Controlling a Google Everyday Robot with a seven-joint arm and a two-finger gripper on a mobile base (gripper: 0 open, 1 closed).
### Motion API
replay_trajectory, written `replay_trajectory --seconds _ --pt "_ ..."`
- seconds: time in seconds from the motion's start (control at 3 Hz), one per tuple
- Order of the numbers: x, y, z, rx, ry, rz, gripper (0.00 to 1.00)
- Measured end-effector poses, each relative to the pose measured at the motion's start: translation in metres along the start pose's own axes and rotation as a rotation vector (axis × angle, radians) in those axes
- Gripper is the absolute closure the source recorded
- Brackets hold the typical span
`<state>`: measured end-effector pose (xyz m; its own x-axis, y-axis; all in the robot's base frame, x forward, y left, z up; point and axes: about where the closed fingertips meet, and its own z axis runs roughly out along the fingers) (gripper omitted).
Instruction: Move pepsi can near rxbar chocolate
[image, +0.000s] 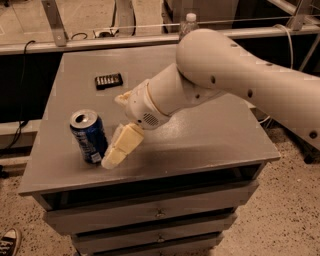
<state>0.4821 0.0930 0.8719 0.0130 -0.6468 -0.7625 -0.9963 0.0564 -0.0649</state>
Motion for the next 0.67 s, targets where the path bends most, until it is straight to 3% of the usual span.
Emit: replay_trajectory --seconds 0.33,0.67 --pt "-0.025 0.005 0.02 -0.018 -0.07 -0.001 0.0" --pt "-0.041 0.011 0.035 -0.027 -0.102 0.011 0.15"
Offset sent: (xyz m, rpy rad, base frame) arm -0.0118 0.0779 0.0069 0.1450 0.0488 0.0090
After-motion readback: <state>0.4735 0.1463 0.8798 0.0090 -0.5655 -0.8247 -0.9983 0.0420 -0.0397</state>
